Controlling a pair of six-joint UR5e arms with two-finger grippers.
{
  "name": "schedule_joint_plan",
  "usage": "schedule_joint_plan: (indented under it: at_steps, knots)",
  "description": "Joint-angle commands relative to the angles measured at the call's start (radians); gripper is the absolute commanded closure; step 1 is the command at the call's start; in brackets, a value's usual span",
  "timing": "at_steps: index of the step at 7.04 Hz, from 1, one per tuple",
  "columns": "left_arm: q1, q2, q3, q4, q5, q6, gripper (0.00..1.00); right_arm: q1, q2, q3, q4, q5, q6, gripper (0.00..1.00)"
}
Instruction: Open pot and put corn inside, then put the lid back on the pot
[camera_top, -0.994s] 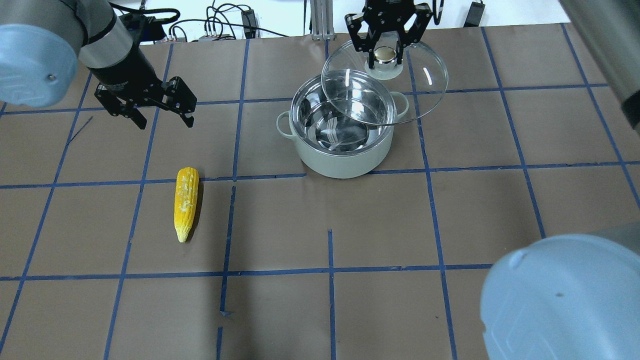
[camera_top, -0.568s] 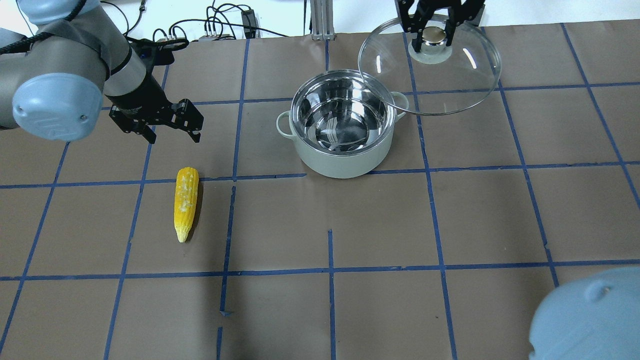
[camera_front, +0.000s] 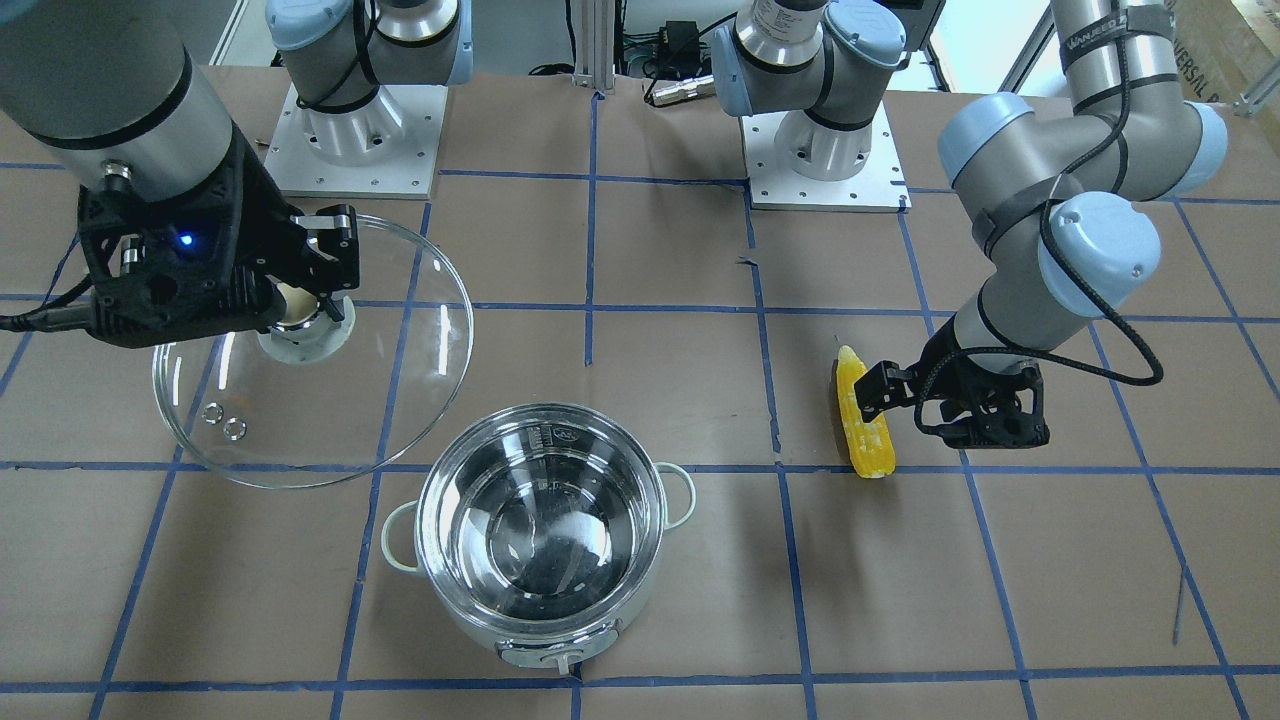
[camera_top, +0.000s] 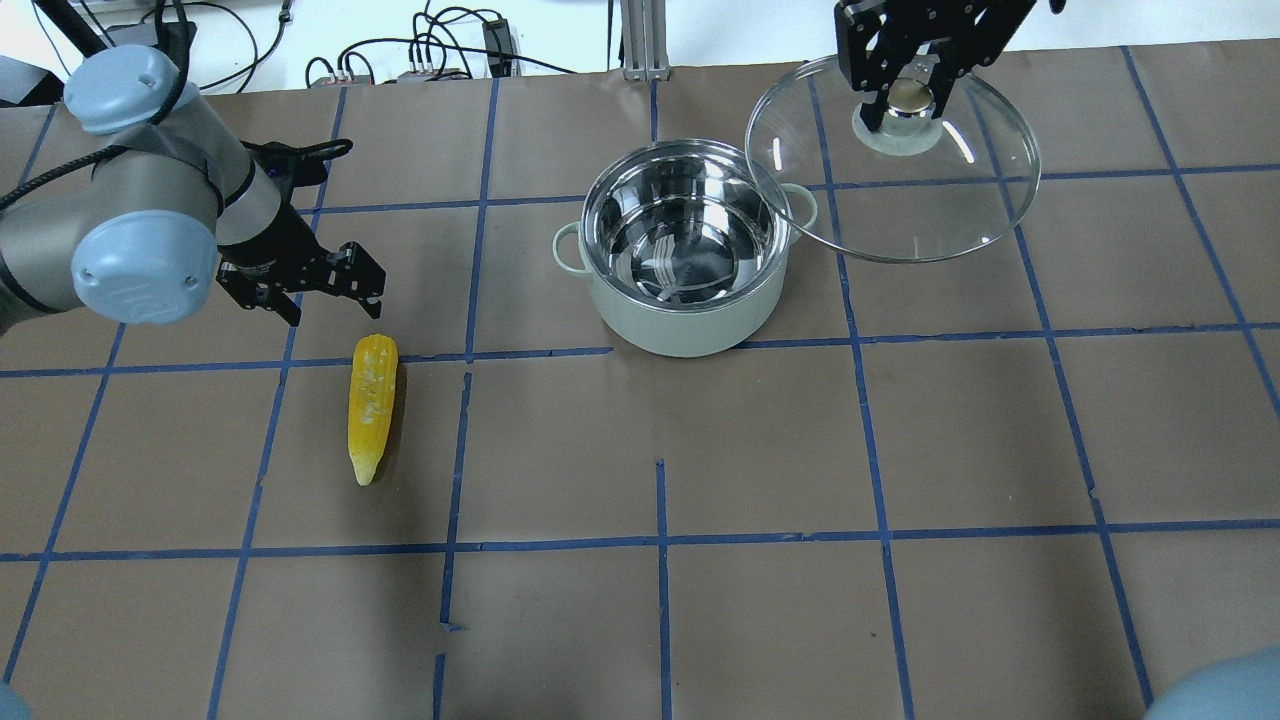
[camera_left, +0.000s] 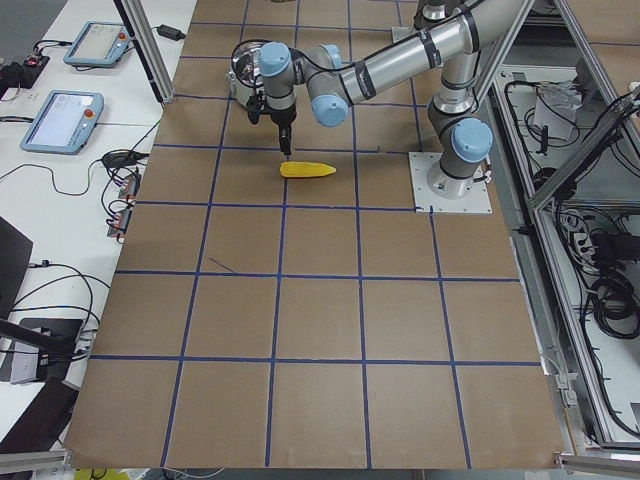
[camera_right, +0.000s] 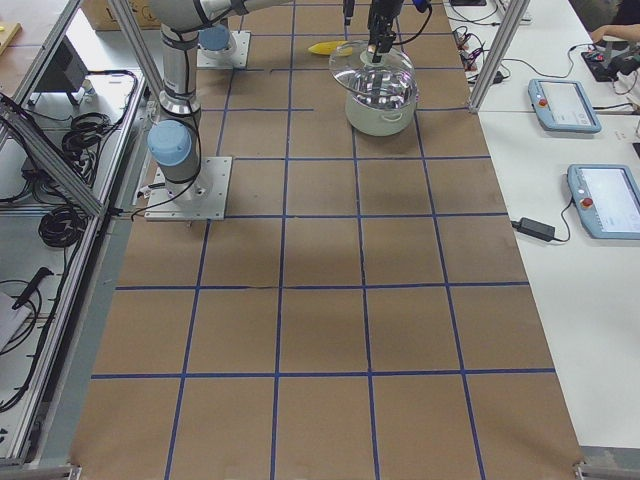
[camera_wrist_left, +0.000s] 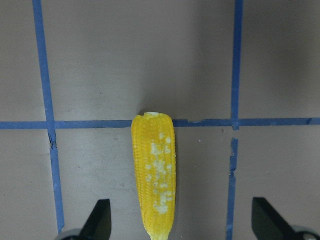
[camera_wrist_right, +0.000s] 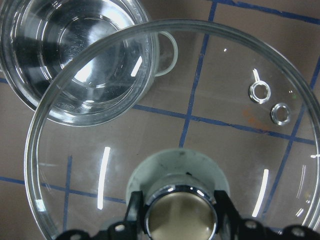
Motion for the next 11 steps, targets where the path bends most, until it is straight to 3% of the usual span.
schedule_joint_plan:
  at_steps: [1, 2, 4, 6, 7, 8, 9, 11]
  knots:
    - [0.000, -0.025, -0.054, 0.065, -0.001, -0.066, 0.00, -0.003, -0.087, 0.188, -0.138, 0.013, -0.010, 0.73]
    - [0.000, -0.011, -0.111, 0.115, 0.001, -0.084, 0.00, -0.026, -0.139, 0.274, -0.190, 0.013, -0.038, 0.72]
    - [0.002, -0.038, -0.210, 0.305, 0.010, -0.080, 0.00, -0.075, -0.199, 0.333, -0.188, 0.023, -0.064, 0.72]
    - [0.003, -0.063, -0.223, 0.329, 0.021, -0.072, 0.02, -0.069, -0.272, 0.441, -0.198, 0.019, -0.049, 0.72]
    - [0.003, -0.063, -0.223, 0.347, 0.022, -0.072, 0.10, -0.075, -0.277, 0.453, -0.200, 0.017, -0.047, 0.72]
    - [0.003, -0.063, -0.223, 0.353, 0.022, -0.074, 0.29, -0.081, -0.282, 0.453, -0.189, 0.008, -0.047, 0.71]
    - [0.003, -0.063, -0.225, 0.353, 0.022, -0.075, 0.57, -0.080, -0.286, 0.451, -0.186, 0.008, -0.047, 0.71]
    - [0.003, -0.046, -0.214, 0.355, 0.027, -0.079, 0.88, -0.070, -0.337, 0.457, -0.185, 0.023, -0.061, 0.71]
